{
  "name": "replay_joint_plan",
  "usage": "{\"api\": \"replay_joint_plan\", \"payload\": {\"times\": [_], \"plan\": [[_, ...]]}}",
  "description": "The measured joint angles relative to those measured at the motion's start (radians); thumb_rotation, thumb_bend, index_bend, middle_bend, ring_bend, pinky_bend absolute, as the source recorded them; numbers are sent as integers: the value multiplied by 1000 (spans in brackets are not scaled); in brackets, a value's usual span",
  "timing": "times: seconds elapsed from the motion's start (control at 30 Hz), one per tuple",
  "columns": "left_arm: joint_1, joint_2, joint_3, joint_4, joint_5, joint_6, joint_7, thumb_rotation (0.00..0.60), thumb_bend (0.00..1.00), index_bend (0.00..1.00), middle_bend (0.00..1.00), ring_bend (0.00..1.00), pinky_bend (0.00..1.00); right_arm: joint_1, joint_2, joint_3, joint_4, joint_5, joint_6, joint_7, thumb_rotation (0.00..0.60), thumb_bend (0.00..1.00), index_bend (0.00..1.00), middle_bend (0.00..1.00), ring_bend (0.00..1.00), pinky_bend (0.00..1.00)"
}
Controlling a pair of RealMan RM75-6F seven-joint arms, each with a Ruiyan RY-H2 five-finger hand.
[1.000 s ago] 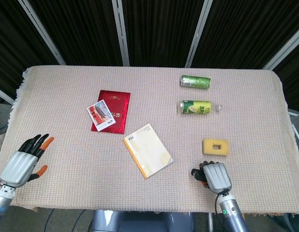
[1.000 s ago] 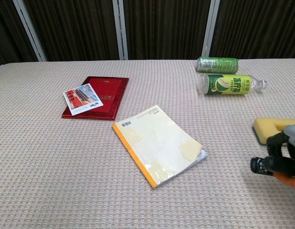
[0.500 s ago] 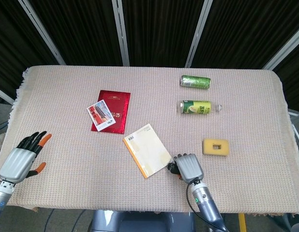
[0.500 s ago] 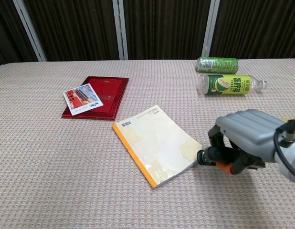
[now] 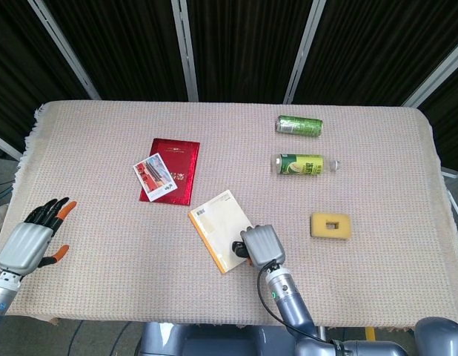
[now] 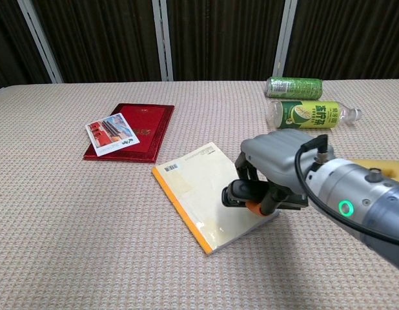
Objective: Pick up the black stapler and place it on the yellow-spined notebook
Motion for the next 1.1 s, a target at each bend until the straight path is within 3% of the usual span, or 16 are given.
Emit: {"api": "replay_joint_plan", "payload": {"times": [0.57, 0.63, 0.73, 0.9, 1.0, 1.1], "plan": [[-14, 4, -8, 36, -29, -31, -68, 600, 324, 0, 0, 0, 146, 197, -174, 73, 221, 174, -9, -52, 600, 396, 622, 519, 528, 643], [-15, 4, -7, 39, -28, -32, -73, 600, 323, 0, 0, 0, 146, 209, -181, 78, 243, 189, -9, -47, 600, 377, 574, 493, 519, 643], [-16, 5, -5, 41, -26, -32, -76, 600, 322, 0, 0, 0, 146, 225, -187, 79, 264, 199, -4, -35, 600, 340, 408, 385, 453, 619], [-17, 5, -3, 38, -21, -31, -78, 600, 323, 0, 0, 0, 146, 228, -180, 68, 251, 191, 9, -3, 600, 311, 76, 150, 238, 447], [-18, 6, -1, 37, -19, -32, -77, 600, 323, 0, 0, 0, 145, 227, -165, 59, 222, 189, 27, -4, 600, 301, 1, 39, 131, 357], [-16, 6, 0, 35, -16, -27, -75, 600, 324, 0, 0, 0, 146, 224, -147, 51, 181, 196, 56, -15, 600, 292, 0, 1, 67, 308]]}}
